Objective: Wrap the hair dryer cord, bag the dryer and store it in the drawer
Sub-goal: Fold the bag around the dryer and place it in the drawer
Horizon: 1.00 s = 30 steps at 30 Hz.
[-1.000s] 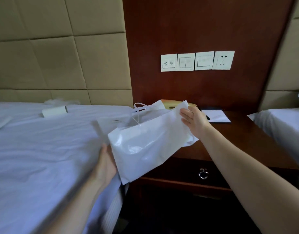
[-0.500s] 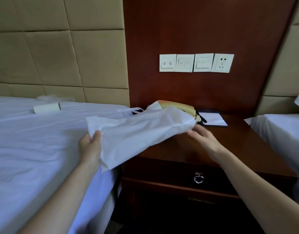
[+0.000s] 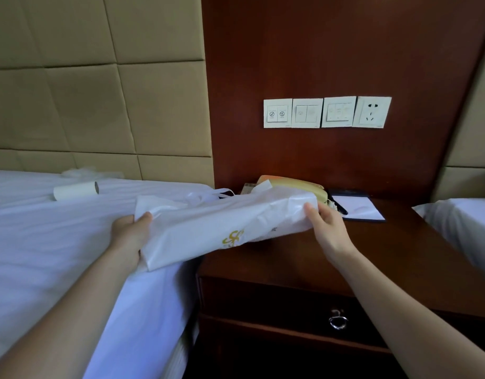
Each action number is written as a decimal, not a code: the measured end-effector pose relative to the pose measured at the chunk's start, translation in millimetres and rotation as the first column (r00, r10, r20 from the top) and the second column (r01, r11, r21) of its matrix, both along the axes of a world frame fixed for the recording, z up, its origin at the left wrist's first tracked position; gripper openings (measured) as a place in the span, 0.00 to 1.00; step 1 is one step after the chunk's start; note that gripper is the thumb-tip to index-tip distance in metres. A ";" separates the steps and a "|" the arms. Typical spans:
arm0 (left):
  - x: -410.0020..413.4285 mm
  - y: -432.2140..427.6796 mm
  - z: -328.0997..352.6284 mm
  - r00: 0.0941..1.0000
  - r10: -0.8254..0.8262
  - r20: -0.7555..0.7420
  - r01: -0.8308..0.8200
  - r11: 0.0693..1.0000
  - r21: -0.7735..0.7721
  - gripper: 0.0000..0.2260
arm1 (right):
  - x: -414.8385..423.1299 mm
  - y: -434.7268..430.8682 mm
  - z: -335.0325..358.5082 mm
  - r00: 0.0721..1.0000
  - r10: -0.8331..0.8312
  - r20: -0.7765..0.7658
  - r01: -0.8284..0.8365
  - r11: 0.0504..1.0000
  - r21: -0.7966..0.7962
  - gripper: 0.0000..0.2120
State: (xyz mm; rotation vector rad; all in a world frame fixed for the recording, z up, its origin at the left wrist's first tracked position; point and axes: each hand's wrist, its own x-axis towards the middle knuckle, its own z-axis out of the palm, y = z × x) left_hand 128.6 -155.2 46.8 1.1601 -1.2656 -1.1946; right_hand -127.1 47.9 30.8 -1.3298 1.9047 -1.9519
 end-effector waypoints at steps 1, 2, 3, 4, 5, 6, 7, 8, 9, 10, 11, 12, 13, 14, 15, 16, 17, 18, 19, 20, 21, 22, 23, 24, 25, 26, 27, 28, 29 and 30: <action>-1.2 -0.3 0.9 1.000 0.023 0.017 -0.022 1.000 -0.015 0.09 | -2.1 2.1 0.6 0.998 -0.035 -0.059 0.035 0.999 0.006 0.17; -2.8 -0.4 1.7 0.999 0.043 0.034 -0.042 0.998 -0.036 0.08 | -4.9 5.5 1.2 0.992 -0.060 -0.113 0.063 0.998 0.017 0.18; -4.9 0.9 2.3 0.997 0.056 0.049 -0.054 0.997 -0.058 0.06 | -7.4 10.7 2.2 0.985 -0.074 -0.156 0.078 0.997 0.024 0.19; -7.7 4.0 3.1 0.996 0.062 0.069 -0.056 0.995 -0.079 0.05 | -10.8 17.0 2.3 0.978 -0.084 -0.190 0.091 0.995 0.029 0.20; -11.2 7.3 3.2 0.995 0.055 0.089 -0.046 0.994 -0.095 0.06 | -14.3 24.4 1.7 0.971 -0.095 -0.219 0.105 0.994 0.034 0.21; -16.1 11.0 2.9 0.993 0.043 0.107 -0.032 0.994 -0.107 0.06 | -17.6 32.5 0.9 0.964 -0.114 -0.242 0.127 0.991 0.038 0.21; -21.6 15.0 2.1 0.992 0.029 0.119 -0.015 0.993 -0.116 0.07 | -22.1 41.1 -1.2 0.955 -0.140 -0.262 0.157 0.987 0.045 0.20; -27.9 19.8 1.6 0.990 0.015 0.142 0.003 0.992 -0.123 0.07 | -26.0 50.2 -3.5 0.944 -0.171 -0.281 0.194 0.980 0.054 0.20; -34.7 23.5 0.2 0.987 -0.008 0.163 0.029 0.991 -0.127 0.07 | -30.3 59.6 -6.0 0.932 -0.209 -0.297 0.239 0.969 0.067 0.20; -42.2 26.7 -2.5 0.982 -0.039 0.185 0.063 0.990 -0.125 0.07 | -34.3 70.1 -8.0 0.919 -0.243 -0.309 0.280 0.956 0.081 0.21; -50.4 31.3 -5.4 0.977 -0.074 0.199 0.097 0.989 -0.109 0.07 | -38.3 82.1 -9.2 0.911 -0.266 -0.315 0.309 0.946 0.095 0.21; -58.0 36.5 -7.1 0.971 -0.103 0.215 0.126 0.987 -0.096 0.08 | -42.5 93.2 -10.3 0.909 -0.273 -0.315 0.321 0.941 0.112 0.21; -66.0 42.5 -8.8 0.965 -0.137 0.223 0.158 0.984 -0.081 0.09 | -46.0 105.1 -10.6 0.909 -0.275 -0.315 0.330 0.934 0.137 0.21; -74.0 49.4 -10.9 0.958 -0.168 0.232 0.188 0.980 -0.064 0.10 | -50.0 118.0 -11.9 0.906 -0.283 -0.314 0.347 0.922 0.171 0.21; -81.2 57.2 -11.9 0.951 -0.199 0.235 0.215 0.976 -0.040 0.11 | -53.7 130.2 -13.7 0.903 -0.294 -0.312 0.367 0.906 0.211 0.20; -86.7 63.9 -12.4 0.946 -0.227 0.232 0.237 0.971 -0.017 0.12 | -57.3 141.8 -17.0 0.901 -0.307 -0.306 0.387 0.888 0.249 0.20; -91.3 71.0 -12.2 0.943 -0.253 0.217 0.254 0.967 0.023 0.13 | -60.1 152.5 -21.3 0.899 -0.321 -0.299 0.405 0.869 0.285 0.20; -94.1 75.6 -12.3 0.939 -0.282 0.195 0.273 0.959 0.072 0.14 | -61.9 161.9 -25.7 0.895 -0.335 -0.294 0.421 0.852 0.310 0.19; -94.5 79.5 -12.7 0.933 -0.326 0.155 0.305 0.942 0.141 0.20 | -62.8 169.7 -29.7 0.889 -0.353 -0.291 0.439 0.838 0.325 0.19; -93.4 81.7 -15.0 0.918 -0.383 0.099 0.356 0.909 0.216 0.29 | -63.7 175.4 -33.1 0.880 -0.376 -0.289 0.460 0.824 0.330 0.19; -92.2 83.3 -18.7 0.903 -0.427 0.038 0.403 0.876 0.264 0.37 | -63.6 179.4 -34.7 0.868 -0.406 -0.286 0.487 0.809 0.329 0.19; -89.8 84.3 -23.2 0.891 -0.455 -0.010 0.438 0.853 0.283 0.42 | -63.4 181.5 -35.1 0.854 -0.440 -0.280 0.515 0.792 0.327 0.19; -84.1 92.4 -24.1 0.876 -0.481 -0.044 0.473 0.835 0.282 0.40 | -62.7 182.0 -34.4 0.838 -0.474 -0.272 0.543 0.776 0.321 0.18; -77.2 104.9 -22.0 0.857 -0.511 -0.062 0.508 0.821 0.260 0.33 | -62.2 181.3 -33.8 0.823 -0.506 -0.257 0.567 0.760 0.318 0.18; -70.7 116.7 -22.2 0.839 -0.541 -0.053 0.539 0.815 0.215 0.23 | -60.7 180.0 -33.3 0.812 -0.532 -0.239 0.583 0.746 0.320 0.18; -65.7 125.0 -25.7 0.828 -0.559 -0.041 0.558 0.815 0.154 0.14 | -59.6 178.4 -33.8 0.805 -0.553 -0.213 0.592 0.737 0.325 0.17; -60.8 133.7 -29.8 0.813 -0.581 -0.033 0.582 0.809 0.082 0.07 | -58.3 177.3 -34.8 0.802 -0.569 -0.183 0.595 0.734 0.327 0.17; -56.6 139.1 -34.5 0.802 -0.597 -0.018 0.597 0.802 0.003 0.04 | -57.6 176.6 -36.3 0.797 -0.584 -0.153 0.598 0.730 0.330 0.17; -53.7 143.8 -37.4 0.802 -0.597 0.011 0.596 0.800 -0.067 0.05 | -56.9 176.5 -37.3 0.792 -0.596 -0.133 0.602 0.724 0.339 0.16; -53.6 144.5 -39.9 0.816 -0.575 0.053 0.577 0.807 -0.126 0.05 | -56.4 176.2 -37.6 0.788 -0.605 -0.116 0.602 0.717 0.352 0.15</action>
